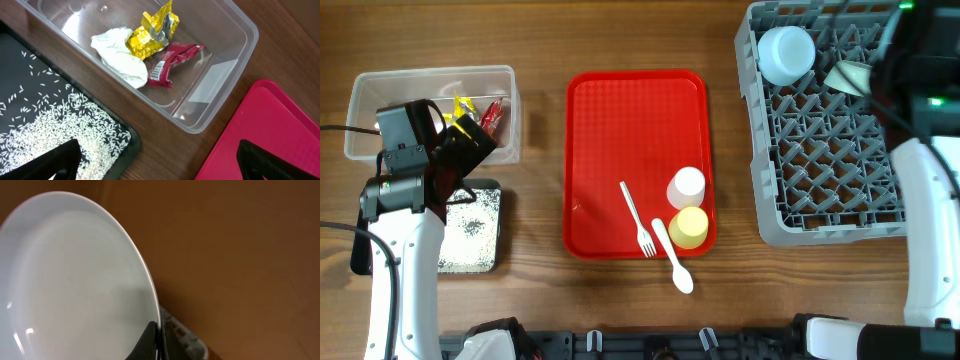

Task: Sort waste into correct bins and load items into the dishwasher rack
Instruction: 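Carry the light-blue plate into the dish rack's right side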

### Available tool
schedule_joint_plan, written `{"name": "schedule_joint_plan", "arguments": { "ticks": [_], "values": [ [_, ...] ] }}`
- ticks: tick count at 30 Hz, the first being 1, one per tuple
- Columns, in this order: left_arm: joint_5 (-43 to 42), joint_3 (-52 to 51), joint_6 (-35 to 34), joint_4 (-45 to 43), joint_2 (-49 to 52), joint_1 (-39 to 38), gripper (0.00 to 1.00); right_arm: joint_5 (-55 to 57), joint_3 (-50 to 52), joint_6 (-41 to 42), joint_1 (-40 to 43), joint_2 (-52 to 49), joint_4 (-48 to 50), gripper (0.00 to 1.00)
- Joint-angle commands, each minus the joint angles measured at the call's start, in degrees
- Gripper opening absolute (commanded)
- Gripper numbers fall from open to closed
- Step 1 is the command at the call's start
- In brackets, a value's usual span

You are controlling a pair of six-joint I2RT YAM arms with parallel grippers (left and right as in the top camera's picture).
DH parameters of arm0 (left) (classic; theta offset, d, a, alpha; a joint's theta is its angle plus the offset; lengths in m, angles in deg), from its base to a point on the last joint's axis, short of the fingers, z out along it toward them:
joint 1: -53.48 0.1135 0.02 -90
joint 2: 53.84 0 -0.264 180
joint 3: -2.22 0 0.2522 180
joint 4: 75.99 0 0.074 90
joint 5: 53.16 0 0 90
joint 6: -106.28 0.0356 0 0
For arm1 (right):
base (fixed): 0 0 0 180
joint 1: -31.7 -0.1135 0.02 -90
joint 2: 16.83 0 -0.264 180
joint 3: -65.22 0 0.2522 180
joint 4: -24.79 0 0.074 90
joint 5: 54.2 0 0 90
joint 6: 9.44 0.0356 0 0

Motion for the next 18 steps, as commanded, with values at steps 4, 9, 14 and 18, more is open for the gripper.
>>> {"name": "schedule_joint_plan", "arguments": {
  "ticks": [4, 9, 14, 18],
  "values": [
    [0.76, 0.9, 0.07, -0.11, 0.22, 0.31, 1.0, -10.58, -0.48, -14.4, 8.96, -4.22, 9.68, 0.04],
    [0.76, 0.9, 0.07, -0.11, 0.22, 0.31, 1.0, -10.82, -0.48, -31.3, 9.62, -9.57, 21.97, 0.04],
    [0.76, 0.9, 0.07, -0.11, 0.22, 0.31, 1.0, -13.4, -0.48, -46.8, 9.62, -16.04, 31.56, 0.04],
    [0.76, 0.9, 0.07, -0.13, 0.22, 0.31, 1.0, -13.64, -0.48, -47.69, 9.7, -20.81, 35.1, 0.04]
  ]
}}
